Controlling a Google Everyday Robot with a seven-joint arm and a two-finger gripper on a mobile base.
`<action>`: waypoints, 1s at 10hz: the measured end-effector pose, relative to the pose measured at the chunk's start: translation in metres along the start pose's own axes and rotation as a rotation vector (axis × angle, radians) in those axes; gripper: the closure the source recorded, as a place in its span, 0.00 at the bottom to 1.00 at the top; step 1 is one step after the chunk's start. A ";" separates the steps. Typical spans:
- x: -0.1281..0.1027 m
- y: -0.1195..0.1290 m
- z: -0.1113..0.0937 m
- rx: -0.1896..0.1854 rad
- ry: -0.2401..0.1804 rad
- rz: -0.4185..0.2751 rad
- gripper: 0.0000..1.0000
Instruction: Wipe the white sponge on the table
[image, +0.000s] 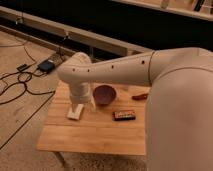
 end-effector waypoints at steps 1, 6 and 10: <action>0.000 0.000 0.000 0.000 0.000 0.000 0.35; -0.002 0.001 0.001 -0.003 0.001 0.000 0.35; -0.020 0.030 0.016 -0.005 0.006 -0.096 0.35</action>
